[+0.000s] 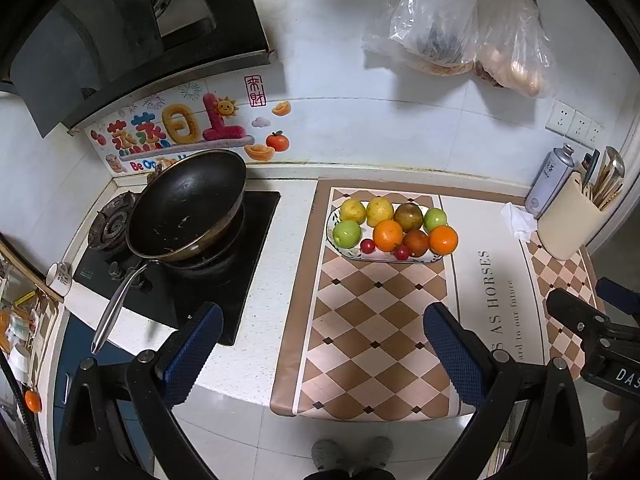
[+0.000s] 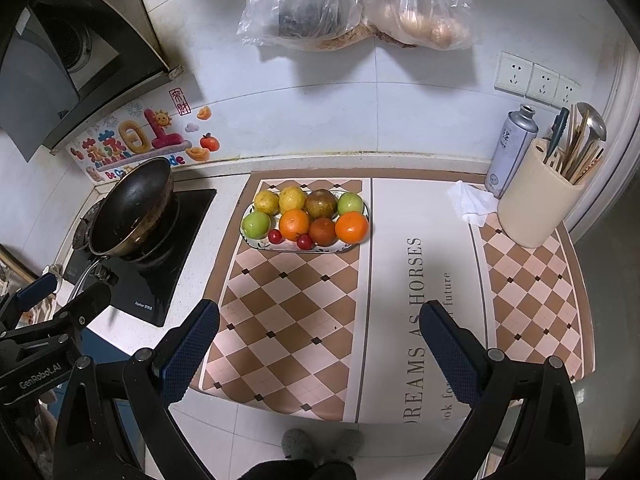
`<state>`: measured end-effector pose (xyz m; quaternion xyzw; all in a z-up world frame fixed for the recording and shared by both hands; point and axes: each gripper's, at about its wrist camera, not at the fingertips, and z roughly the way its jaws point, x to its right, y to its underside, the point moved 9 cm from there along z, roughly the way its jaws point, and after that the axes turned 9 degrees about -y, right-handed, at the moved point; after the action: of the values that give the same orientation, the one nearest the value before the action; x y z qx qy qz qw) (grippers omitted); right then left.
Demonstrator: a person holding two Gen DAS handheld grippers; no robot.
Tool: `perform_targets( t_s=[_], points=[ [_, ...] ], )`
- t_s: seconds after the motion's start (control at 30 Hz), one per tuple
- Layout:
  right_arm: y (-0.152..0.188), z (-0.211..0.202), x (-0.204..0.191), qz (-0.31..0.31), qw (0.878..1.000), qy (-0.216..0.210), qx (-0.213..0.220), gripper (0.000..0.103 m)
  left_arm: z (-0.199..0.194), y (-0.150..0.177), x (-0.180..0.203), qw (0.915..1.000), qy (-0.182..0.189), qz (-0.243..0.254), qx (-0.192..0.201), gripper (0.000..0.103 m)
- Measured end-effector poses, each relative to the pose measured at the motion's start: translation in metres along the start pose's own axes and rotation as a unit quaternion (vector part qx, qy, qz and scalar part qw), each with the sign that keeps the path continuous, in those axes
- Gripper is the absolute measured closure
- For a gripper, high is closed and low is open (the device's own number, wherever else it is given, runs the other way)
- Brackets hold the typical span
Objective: Organize fruits
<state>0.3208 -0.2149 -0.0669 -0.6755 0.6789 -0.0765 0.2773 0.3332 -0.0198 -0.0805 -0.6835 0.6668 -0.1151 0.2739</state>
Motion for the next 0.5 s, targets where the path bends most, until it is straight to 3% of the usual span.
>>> perform_targets(
  t_s=[0.5],
  points=[
    [-0.0006,-0.0014,-0.0002,0.001,1.000,0.000,0.002,0.001,-0.0012,-0.0011,0.0012,1.0000,-0.001,-0.001,0.005,0.000]
  ],
)
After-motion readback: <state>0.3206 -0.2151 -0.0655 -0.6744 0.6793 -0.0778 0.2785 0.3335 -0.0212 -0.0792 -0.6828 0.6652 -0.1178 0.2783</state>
